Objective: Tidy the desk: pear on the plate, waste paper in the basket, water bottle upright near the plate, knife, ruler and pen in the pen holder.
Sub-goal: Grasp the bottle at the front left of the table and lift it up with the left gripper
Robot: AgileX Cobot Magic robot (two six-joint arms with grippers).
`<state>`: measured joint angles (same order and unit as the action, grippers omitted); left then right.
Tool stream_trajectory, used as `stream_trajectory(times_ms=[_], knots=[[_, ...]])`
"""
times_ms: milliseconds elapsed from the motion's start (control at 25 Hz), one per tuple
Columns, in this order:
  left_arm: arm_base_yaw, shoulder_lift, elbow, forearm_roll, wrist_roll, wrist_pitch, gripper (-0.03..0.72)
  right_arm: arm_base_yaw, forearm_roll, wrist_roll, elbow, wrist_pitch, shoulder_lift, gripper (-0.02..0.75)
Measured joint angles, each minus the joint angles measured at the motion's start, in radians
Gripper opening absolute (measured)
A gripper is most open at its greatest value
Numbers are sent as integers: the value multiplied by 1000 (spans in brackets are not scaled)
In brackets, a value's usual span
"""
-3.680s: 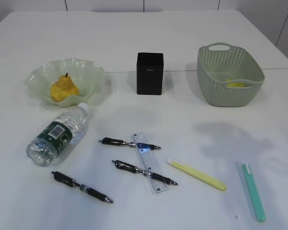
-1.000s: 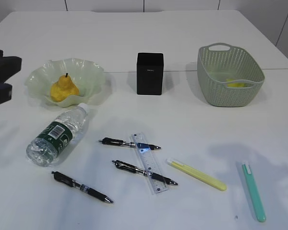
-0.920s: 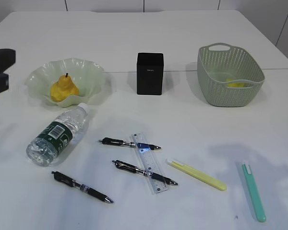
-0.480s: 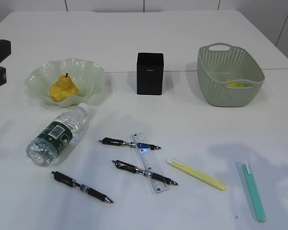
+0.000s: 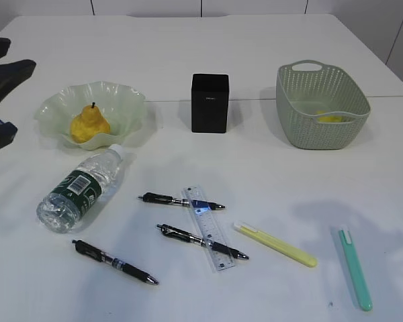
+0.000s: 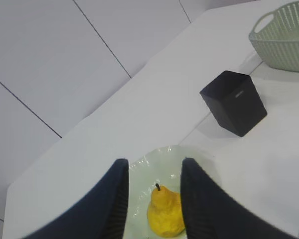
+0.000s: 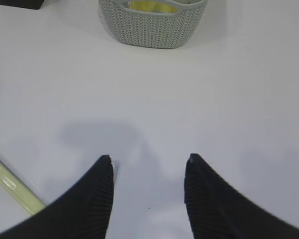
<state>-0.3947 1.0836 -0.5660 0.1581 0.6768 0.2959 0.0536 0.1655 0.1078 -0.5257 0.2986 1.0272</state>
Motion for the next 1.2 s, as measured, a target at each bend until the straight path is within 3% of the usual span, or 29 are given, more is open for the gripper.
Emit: stream_trajectory(times_ms=[200,520,920,1200], knots=[[0,0,0,-112,1,-58,244,0,0,0,0,0,0,351],[0,34,0,-114,2,-181,242,0,-2,0,0,0,0,351],[-5,76,0,191,-7,-124,242,0,-13,0,0,2,0,351],[-95,107,0,332,-132,-21,243,0,-19,0,0,2,0,351]])
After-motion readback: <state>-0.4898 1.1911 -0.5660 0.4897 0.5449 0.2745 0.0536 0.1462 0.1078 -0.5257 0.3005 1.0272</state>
